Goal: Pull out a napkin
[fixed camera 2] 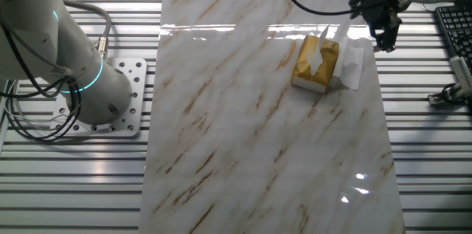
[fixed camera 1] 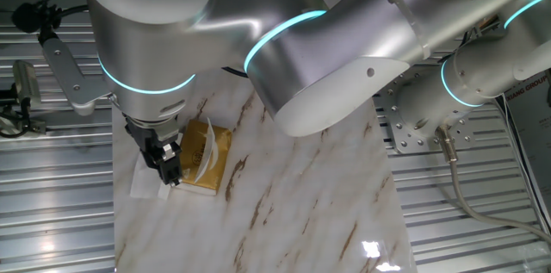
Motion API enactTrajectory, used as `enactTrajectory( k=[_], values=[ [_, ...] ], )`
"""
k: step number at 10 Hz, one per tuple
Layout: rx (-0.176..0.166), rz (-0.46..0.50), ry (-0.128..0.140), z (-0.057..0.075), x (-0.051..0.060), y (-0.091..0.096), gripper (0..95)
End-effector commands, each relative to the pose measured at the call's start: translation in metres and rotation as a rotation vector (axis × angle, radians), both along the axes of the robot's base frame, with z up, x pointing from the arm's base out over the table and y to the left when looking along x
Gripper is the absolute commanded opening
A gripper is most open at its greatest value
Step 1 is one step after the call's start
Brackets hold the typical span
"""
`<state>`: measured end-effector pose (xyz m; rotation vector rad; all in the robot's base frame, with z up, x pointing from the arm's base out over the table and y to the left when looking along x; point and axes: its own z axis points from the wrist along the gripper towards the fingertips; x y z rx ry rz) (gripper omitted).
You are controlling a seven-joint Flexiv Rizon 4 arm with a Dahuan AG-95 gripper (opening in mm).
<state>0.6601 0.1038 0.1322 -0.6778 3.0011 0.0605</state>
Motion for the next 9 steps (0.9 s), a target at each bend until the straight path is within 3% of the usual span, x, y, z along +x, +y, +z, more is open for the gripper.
enactTrajectory(
  k=[1, 9],
  values=[
    [0.004, 0.0, 0.0, -0.0001, 0.0001, 0.0002, 95.0],
    [0.007, 0.009, -0.001, -0.0001, 0.0001, 0.0002, 95.0]
  ],
)
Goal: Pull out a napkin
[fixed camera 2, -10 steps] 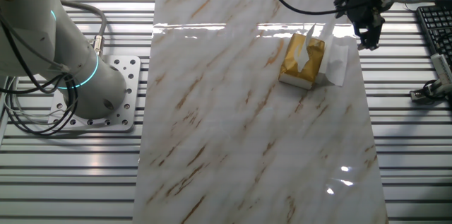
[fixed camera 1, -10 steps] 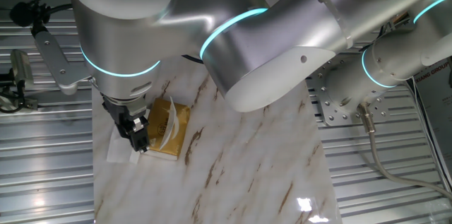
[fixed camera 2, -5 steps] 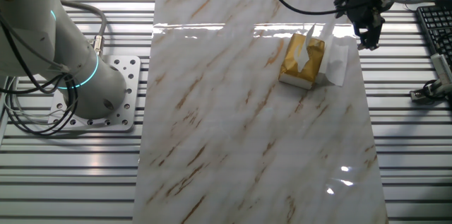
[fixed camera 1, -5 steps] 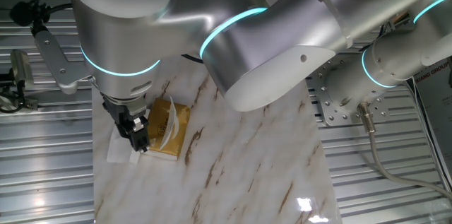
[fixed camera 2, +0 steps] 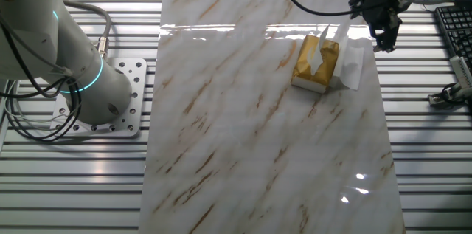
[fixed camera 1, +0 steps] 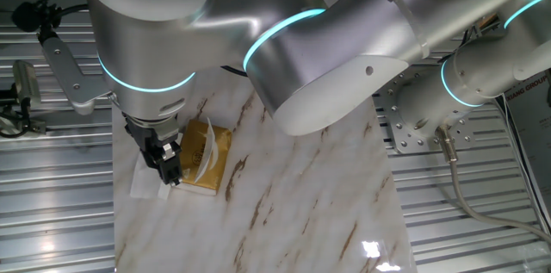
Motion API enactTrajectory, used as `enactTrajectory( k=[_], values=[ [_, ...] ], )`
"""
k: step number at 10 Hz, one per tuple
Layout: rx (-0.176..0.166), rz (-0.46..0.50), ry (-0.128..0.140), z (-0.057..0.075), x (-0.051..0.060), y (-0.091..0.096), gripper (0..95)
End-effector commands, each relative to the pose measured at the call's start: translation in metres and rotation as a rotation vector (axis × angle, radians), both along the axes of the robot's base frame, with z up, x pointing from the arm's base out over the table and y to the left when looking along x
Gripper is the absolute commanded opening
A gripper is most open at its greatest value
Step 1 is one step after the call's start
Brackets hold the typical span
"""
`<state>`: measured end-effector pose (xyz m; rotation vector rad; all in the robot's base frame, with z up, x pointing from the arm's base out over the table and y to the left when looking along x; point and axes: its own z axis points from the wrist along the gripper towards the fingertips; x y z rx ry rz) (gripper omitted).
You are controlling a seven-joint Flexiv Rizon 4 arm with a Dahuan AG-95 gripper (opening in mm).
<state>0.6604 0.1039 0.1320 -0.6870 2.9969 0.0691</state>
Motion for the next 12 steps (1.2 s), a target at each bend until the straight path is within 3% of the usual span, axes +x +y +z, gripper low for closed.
enactTrajectory(
  k=[1, 12],
  values=[
    [0.002, 0.003, 0.0, 0.0, -0.0002, 0.0002, 95.0],
    [0.005, 0.016, 0.002, -0.0008, -0.001, 0.0031, 95.0]
  ],
)
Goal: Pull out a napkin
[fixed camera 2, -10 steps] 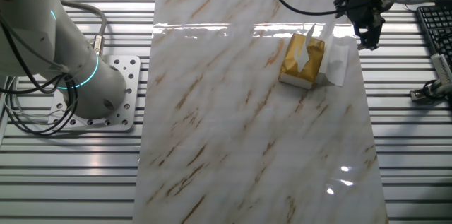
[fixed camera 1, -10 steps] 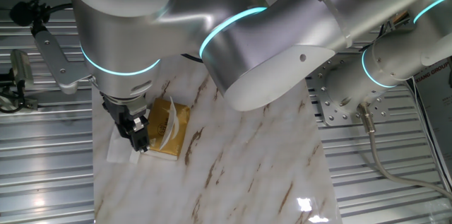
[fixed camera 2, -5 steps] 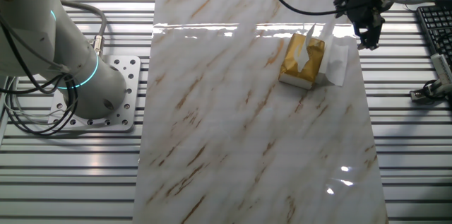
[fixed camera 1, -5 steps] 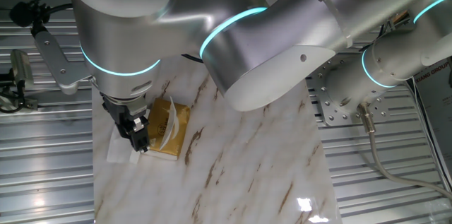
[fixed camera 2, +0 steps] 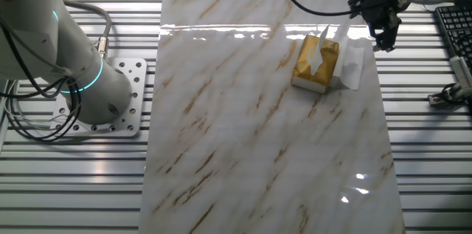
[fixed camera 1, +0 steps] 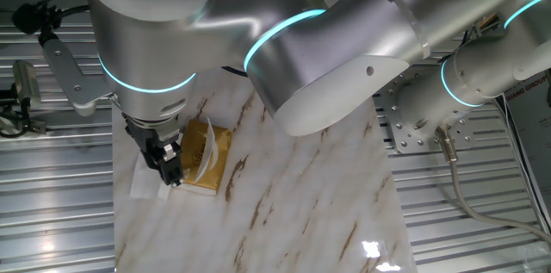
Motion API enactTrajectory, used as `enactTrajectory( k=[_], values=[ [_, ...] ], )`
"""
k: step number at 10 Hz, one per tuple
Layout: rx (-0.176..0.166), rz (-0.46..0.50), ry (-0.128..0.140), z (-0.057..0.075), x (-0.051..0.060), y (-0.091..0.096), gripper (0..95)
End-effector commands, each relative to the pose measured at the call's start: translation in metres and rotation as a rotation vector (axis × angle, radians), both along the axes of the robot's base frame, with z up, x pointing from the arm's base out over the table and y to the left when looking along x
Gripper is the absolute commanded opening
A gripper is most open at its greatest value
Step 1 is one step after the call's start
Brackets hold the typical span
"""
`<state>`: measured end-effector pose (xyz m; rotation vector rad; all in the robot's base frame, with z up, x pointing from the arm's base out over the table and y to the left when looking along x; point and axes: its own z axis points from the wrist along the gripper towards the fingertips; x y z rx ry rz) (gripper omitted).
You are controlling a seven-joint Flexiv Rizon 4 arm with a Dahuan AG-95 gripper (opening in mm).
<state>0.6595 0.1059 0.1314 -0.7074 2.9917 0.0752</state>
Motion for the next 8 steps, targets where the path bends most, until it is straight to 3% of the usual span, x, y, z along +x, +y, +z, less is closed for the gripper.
enactTrajectory(
  k=[1, 8],
  values=[
    [0.002, 0.01, 0.001, -0.0006, -0.0005, 0.0024, 95.0],
    [0.009, 0.024, 0.001, -0.003, -0.0036, 0.0117, 95.0]
  ],
)
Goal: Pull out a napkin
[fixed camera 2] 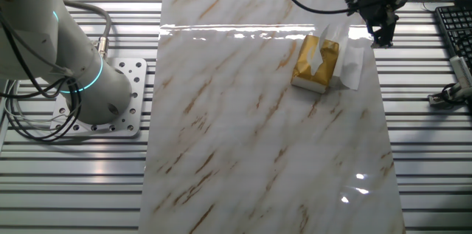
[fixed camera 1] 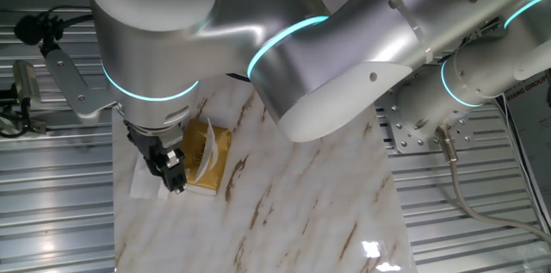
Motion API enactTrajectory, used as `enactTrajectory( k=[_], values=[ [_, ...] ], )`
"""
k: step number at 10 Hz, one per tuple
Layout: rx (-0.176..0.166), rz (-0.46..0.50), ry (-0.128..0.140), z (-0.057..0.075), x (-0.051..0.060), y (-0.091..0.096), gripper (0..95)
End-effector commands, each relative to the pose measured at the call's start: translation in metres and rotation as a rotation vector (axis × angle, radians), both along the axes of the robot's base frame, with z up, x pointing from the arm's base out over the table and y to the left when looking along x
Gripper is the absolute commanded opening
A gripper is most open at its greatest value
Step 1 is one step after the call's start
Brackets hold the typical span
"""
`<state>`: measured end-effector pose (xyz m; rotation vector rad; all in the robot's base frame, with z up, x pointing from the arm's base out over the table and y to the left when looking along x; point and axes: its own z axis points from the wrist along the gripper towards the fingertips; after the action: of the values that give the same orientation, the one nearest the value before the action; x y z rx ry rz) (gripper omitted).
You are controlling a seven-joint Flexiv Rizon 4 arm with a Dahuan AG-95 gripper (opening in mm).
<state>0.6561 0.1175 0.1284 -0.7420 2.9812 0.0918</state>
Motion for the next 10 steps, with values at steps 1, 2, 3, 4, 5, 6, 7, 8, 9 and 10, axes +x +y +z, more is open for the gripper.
enactTrajectory(
  k=[1, 2, 3, 4, 5, 6, 7, 8, 9, 10],
  values=[
    [-0.002, 0.005, 0.0, -0.0002, -0.0006, 0.0012, 95.0],
    [-0.002, 0.005, 0.0, -0.0004, -0.0009, 0.002, 95.0],
    [-0.003, 0.005, 0.0, -0.0006, -0.0012, 0.0028, 95.0],
    [-0.001, 0.005, 0.001, -0.0007, -0.0013, 0.003, 95.0],
    [-0.001, 0.004, 0.001, -0.0007, -0.0014, 0.0032, 95.0],
    [0.0, 0.004, -0.001, -0.0007, -0.0014, 0.0033, 95.0],
    [0.002, 0.003, -0.003, -0.0007, -0.0015, 0.0033, 95.0],
    [0.004, 0.003, -0.006, -0.0007, -0.0015, 0.0033, 95.0],
    [0.004, 0.0, -0.006, -0.0007, -0.0015, 0.0034, 95.0],
    [0.006, -0.003, -0.009, -0.0008, -0.0015, 0.0034, 95.0]
  ],
)
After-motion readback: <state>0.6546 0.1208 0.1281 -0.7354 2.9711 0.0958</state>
